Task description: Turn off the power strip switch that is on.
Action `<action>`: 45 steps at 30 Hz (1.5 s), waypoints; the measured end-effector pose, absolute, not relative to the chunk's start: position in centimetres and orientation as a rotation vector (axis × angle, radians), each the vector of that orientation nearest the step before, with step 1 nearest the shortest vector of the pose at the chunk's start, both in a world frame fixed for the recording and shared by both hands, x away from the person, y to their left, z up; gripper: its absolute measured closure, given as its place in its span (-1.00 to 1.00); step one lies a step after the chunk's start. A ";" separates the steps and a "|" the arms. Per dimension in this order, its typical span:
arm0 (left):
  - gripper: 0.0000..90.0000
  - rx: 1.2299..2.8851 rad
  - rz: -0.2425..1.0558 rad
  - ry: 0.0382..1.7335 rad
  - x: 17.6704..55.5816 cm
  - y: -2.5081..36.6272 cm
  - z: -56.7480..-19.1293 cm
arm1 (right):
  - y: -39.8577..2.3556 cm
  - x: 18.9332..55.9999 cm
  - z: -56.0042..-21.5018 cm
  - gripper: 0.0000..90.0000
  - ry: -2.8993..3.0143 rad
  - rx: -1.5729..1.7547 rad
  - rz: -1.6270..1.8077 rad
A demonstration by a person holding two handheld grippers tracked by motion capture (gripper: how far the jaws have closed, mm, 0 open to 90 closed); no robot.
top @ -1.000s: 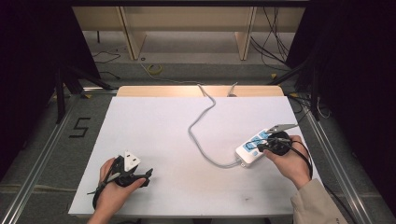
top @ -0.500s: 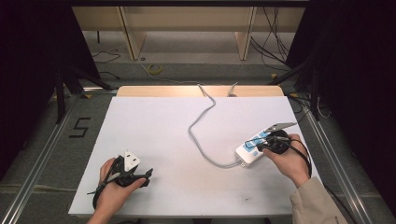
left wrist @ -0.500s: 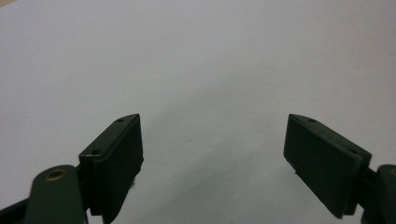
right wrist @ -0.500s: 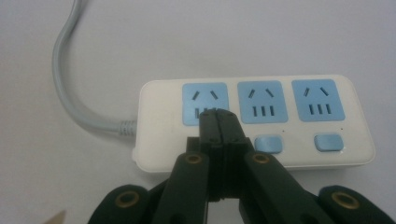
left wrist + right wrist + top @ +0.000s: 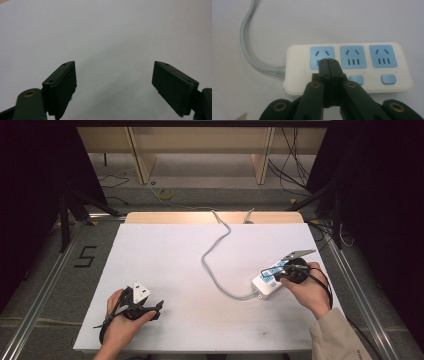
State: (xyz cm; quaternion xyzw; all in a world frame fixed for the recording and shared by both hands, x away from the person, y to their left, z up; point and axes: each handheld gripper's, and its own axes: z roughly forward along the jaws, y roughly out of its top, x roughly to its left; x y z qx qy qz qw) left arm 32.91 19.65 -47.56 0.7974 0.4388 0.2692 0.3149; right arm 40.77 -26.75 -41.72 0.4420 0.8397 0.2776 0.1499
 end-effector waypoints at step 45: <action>-0.57 2.103 0.707 1.158 33.0 19.7 -47.5 | -25.8 42.2 -41.5 1.00 2.464 1.285 0.713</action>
